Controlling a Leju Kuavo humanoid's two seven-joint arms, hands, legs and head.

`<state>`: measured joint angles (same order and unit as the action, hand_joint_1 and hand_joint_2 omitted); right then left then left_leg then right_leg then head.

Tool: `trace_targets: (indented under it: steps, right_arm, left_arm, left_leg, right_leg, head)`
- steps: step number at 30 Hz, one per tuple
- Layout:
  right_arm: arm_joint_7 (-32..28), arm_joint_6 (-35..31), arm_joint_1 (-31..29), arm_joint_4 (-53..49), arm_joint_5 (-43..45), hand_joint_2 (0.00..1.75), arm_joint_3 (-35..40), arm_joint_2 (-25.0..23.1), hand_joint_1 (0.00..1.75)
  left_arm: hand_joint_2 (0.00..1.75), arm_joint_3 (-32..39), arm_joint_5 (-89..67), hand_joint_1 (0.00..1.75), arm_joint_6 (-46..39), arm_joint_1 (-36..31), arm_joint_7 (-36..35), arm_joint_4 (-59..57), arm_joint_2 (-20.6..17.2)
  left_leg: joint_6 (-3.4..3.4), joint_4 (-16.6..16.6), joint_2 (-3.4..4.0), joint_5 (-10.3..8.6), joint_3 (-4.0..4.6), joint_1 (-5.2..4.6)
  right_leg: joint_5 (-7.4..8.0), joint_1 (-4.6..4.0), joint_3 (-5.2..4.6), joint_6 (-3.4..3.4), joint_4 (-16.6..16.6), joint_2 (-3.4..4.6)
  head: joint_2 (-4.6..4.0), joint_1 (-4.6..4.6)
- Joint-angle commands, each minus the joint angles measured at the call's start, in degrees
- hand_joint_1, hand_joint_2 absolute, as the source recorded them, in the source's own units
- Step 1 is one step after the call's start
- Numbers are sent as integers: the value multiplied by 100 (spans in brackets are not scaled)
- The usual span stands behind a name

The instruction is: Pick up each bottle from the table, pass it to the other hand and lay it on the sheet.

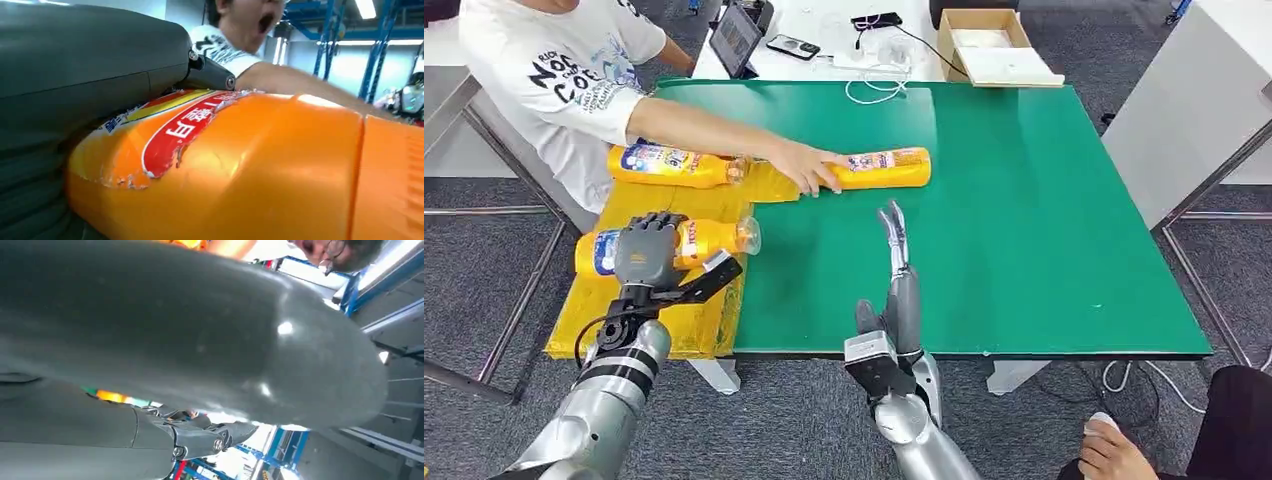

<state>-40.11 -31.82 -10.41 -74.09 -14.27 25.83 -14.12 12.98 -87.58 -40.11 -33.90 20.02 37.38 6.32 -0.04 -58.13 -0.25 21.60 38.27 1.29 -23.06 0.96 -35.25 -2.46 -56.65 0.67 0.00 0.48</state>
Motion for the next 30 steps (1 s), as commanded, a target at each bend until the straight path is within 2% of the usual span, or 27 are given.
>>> trace_targets:
  steps: [1,3,4,5,8,12,17,18,19,20,21,22,24,26,27,29,30]
  right_arm:
    - [12,1,-170,31,38,0,170,214,0]
    - [11,38,-192,39,98,0,179,219,0]
    - [11,71,-214,50,129,0,188,217,0]
    - [11,92,-235,73,137,0,197,212,0]
    - [14,144,-272,142,149,0,218,190,0]
    - [37,204,-254,175,137,0,174,172,0]
    - [83,291,-239,283,165,0,165,142,0]
    - [105,317,-243,321,165,0,170,131,0]
    - [105,335,-243,356,169,0,173,119,0]
    - [112,354,-253,390,163,0,180,114,0]
    - [118,366,-262,415,158,0,186,111,0]
    - [119,376,-270,439,160,0,187,106,0]
    - [146,414,-293,518,148,0,200,98,0]
    - [151,436,-308,565,147,0,198,97,0]
    - [151,452,-319,591,149,0,189,97,0]
    - [151,456,-320,594,150,0,187,97,0]
    - [150,460,-321,595,151,0,180,103,0]
  left_arm:
    - [175,116,-50,175,11,-395,-32,-703,-200]
    - [175,-209,-242,175,11,-537,-312,-1032,-289]
    - [175,-663,-242,175,11,-680,-579,-1416,-420]
    - [175,-830,-242,175,11,-772,-633,-1630,-466]
    - [175,-900,-111,175,273,-956,-699,-2181,-502]
    - [175,-1154,76,175,624,-880,-787,-2283,-590]
    - [175,-487,910,175,1340,-782,-406,-2301,-477]
    - [175,-363,1066,117,1498,-764,-344,-2291,-457]
    - [175,-307,1146,115,1651,-747,-300,-2299,-452]
    - [175,-248,1224,49,1740,-728,-269,-2286,-444]
    - [175,-235,1246,31,1738,-706,-241,-2273,-445]
    - [175,-212,1280,31,1798,-699,-239,-2289,-450]
    - [175,-186,1335,0,1861,-659,-207,-2284,-451]
    - [175,-210,1321,0,1887,-640,-215,-2279,-445]
    - [0,-138,1415,0,1929,-637,-167,-2273,-421]
    - [0,-119,1440,0,1941,-639,-153,-2270,-415]
    - [0,-106,1462,0,1971,-646,-138,-2274,-404]
  left_leg:
    - [5,1,1,6,-14,-3]
    - [4,0,4,6,-12,-1]
    - [6,-1,-2,9,-20,-2]
    - [7,-3,-6,11,-24,-2]
    - [3,0,-10,4,-16,-2]
    - [3,2,3,5,-19,-3]
    - [4,2,8,14,-34,-3]
    - [2,2,4,7,-19,-1]
    - [2,2,2,6,-18,-2]
    - [4,3,4,12,-34,-4]
    - [2,5,3,6,-25,-2]
    - [4,5,5,11,-38,-4]
    - [3,7,11,9,-39,-4]
    - [10,11,18,21,-76,-7]
    - [9,10,20,20,-72,-7]
    - [3,10,6,7,-44,-4]
    - [5,12,6,10,-57,-6]
  right_leg:
    - [-7,1,16,5,1,-3]
    - [-5,-1,14,5,2,0]
    - [-10,-1,24,8,0,-8]
    - [-14,-1,29,10,-3,-14]
    - [-9,0,20,9,-1,-14]
    - [-6,1,20,7,2,-1]
    - [-12,-1,34,10,3,2]
    - [-6,-1,20,7,3,1]
    - [-6,0,19,7,3,-1]
    - [-12,0,34,11,3,-2]
    - [-7,0,28,8,5,-1]
    - [-11,0,40,11,4,0]
    - [-6,1,41,10,6,8]
    - [-17,-1,75,23,8,5]
    - [-16,0,68,23,6,9]
    - [-5,1,44,11,8,3]
    - [-9,2,57,14,10,1]
  head:
    - [0,0]
    - [0,0]
    - [0,0]
    - [0,0]
    - [0,2]
    - [0,0]
    - [0,0]
    - [0,0]
    - [0,0]
    - [0,0]
    - [0,0]
    - [0,-2]
    - [0,0]
    - [0,0]
    - [0,0]
    - [0,0]
    - [0,-2]
